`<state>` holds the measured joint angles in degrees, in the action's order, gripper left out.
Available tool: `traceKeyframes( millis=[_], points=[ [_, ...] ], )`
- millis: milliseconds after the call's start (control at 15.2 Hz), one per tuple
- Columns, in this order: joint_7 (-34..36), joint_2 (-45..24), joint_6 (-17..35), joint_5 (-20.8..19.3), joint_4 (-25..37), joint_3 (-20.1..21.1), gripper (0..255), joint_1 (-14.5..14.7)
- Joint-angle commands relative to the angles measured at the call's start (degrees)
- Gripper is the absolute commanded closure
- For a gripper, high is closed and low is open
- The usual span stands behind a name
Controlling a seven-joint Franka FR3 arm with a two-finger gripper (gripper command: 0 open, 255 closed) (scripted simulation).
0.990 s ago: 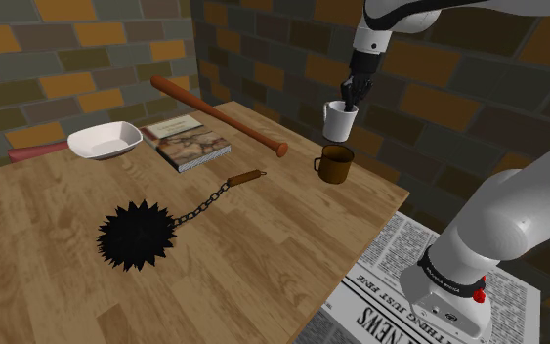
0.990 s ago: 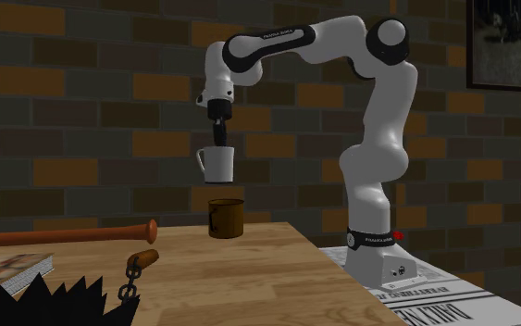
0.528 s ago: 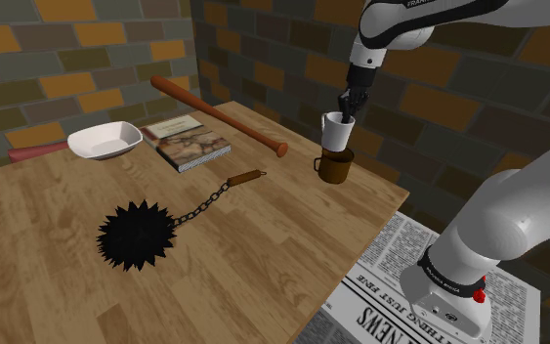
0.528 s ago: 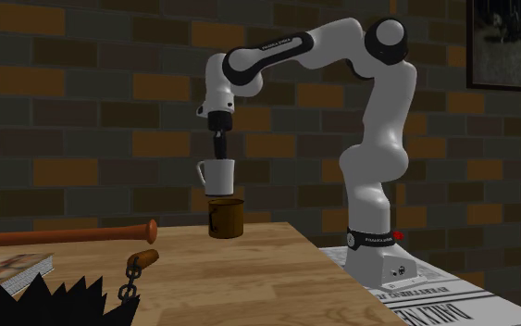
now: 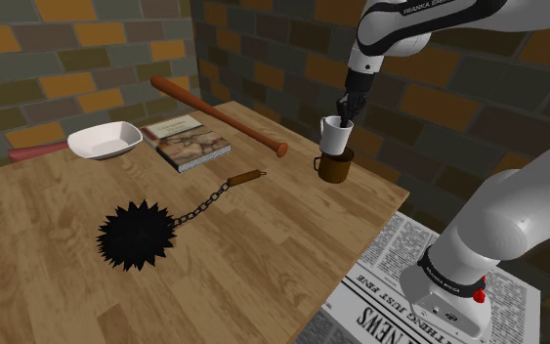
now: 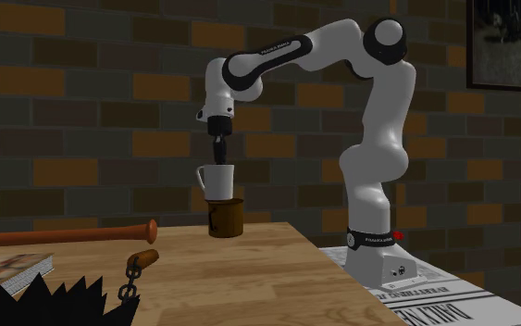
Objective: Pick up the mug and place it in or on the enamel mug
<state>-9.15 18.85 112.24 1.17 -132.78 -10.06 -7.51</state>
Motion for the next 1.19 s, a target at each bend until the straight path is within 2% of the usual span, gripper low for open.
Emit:
traceKeyframes(
  millis=[0,66,396,660,1122],
  points=[
    [0.0,-0.05,-0.01,-0.01,-0.08,0.0,255,0.0],
    [-0.03,-0.09,0.02,-0.01,-0.08,-0.02,0,-0.01],
    [0.0,-0.05,-0.01,-0.01,-0.08,0.0,0,0.0],
    [0.15,0.96,-7.45,-0.23,6.36,0.0,0,-0.11],
    [0.15,0.96,-7.45,-0.23,6.36,0.0,0,-0.11]
  ],
)
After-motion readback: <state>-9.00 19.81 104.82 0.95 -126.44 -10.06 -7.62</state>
